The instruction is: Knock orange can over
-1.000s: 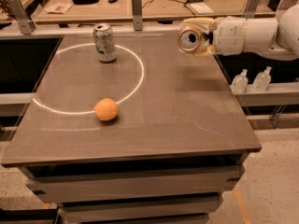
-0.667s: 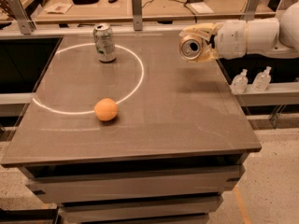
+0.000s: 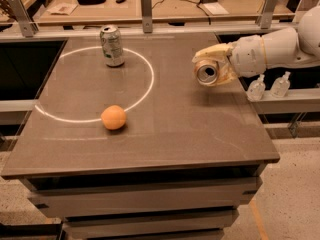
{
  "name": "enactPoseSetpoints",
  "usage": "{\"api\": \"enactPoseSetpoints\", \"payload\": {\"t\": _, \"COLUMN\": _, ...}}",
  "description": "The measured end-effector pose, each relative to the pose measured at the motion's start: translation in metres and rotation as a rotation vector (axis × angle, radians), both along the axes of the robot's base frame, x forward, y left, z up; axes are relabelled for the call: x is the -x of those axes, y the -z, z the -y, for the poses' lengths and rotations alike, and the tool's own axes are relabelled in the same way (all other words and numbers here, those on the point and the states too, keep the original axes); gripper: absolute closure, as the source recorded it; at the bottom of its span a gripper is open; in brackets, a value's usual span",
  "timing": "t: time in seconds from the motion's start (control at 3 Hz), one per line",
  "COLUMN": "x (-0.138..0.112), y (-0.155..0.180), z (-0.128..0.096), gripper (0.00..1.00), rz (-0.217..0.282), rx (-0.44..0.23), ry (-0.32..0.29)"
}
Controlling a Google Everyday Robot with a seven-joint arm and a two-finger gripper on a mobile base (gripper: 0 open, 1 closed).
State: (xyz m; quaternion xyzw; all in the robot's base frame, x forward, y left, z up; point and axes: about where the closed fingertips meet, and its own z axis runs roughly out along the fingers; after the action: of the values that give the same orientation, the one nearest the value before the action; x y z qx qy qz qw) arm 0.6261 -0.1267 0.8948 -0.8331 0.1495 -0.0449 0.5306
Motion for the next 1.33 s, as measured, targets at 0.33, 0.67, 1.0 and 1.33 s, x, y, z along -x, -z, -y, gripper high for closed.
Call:
{"api": "enactPoseSetpoints", "payload": {"t": 0.33, "x": 0.015, "y": 0.018, "z": -0.003, "gripper": 1.00, "rz": -0.008, "rx": 0.070, "ry": -0.022}}
{"api": "enactPoseSetpoints", "payload": {"t": 0.67, "x": 0.026, "y": 0.032, "z": -0.008, "gripper": 1.00, "rz": -0.009, "rx": 0.117, "ry": -0.037}}
{"api": "enactPoseSetpoints", "payload": {"t": 1.0, "x": 0.031, "y": 0.043, "z": -0.010, "gripper": 1.00, "rz": -0.015, "rx": 0.160, "ry": -0.042}}
{"api": "enactPoseSetpoints", "payload": {"t": 1.33, "x": 0.031, "y": 0.044, "z": -0.013, "gripper": 0.82, "rz": -0.017, "rx": 0.159, "ry": -0.047}}
